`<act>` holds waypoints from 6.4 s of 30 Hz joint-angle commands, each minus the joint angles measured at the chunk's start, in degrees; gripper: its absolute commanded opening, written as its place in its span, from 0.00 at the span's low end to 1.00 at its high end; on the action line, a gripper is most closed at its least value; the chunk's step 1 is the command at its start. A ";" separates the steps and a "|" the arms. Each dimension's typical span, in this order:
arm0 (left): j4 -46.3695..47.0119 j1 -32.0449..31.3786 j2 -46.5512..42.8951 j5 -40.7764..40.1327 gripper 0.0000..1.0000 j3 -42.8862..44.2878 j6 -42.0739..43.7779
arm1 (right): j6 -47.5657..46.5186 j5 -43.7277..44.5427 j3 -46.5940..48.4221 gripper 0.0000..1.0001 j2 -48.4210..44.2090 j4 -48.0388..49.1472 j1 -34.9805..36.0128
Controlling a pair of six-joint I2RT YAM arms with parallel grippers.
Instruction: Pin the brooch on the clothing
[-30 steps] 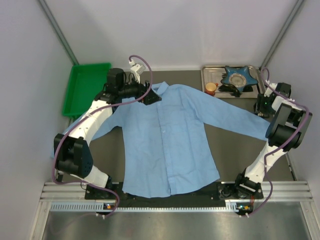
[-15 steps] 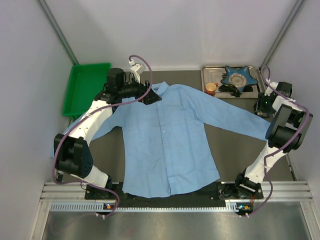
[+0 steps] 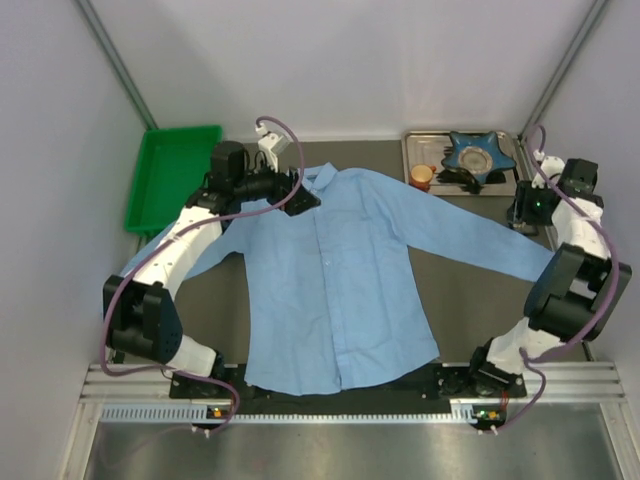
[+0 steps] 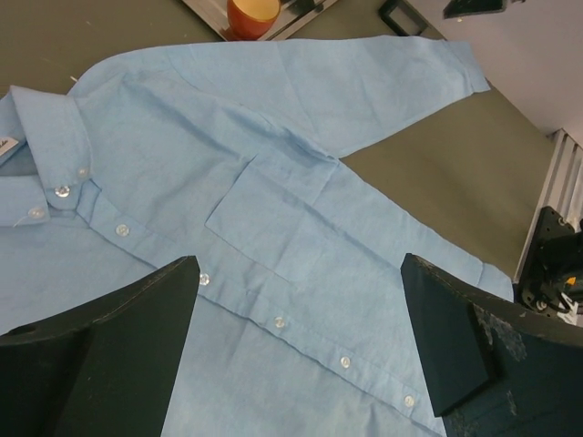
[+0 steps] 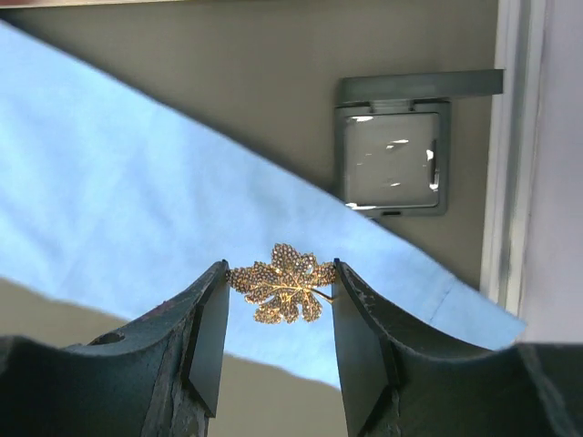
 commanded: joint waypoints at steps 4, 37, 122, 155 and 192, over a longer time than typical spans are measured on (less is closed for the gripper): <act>1.06 0.35 -7.20 -1.86 0.98 -2.08 9.05 | -3.04 -12.46 -0.78 0.41 -18.06 -15.97 7.02; -8.27 -24.61 -15.55 17.83 0.57 -10.42 59.17 | 1.97 -52.37 5.46 0.37 -11.94 -26.88 55.46; 31.45 -18.72 -10.89 10.09 0.00 -17.98 -32.94 | 9.62 -28.47 10.74 0.24 -19.32 -14.49 55.03; 44.37 -17.84 -11.59 18.88 0.00 -22.20 -33.47 | 2.85 -40.59 8.10 0.40 -25.21 -19.06 52.21; 40.15 -11.95 -22.41 0.87 0.57 -27.21 -20.82 | 1.79 8.96 -4.11 0.00 -39.27 10.73 62.76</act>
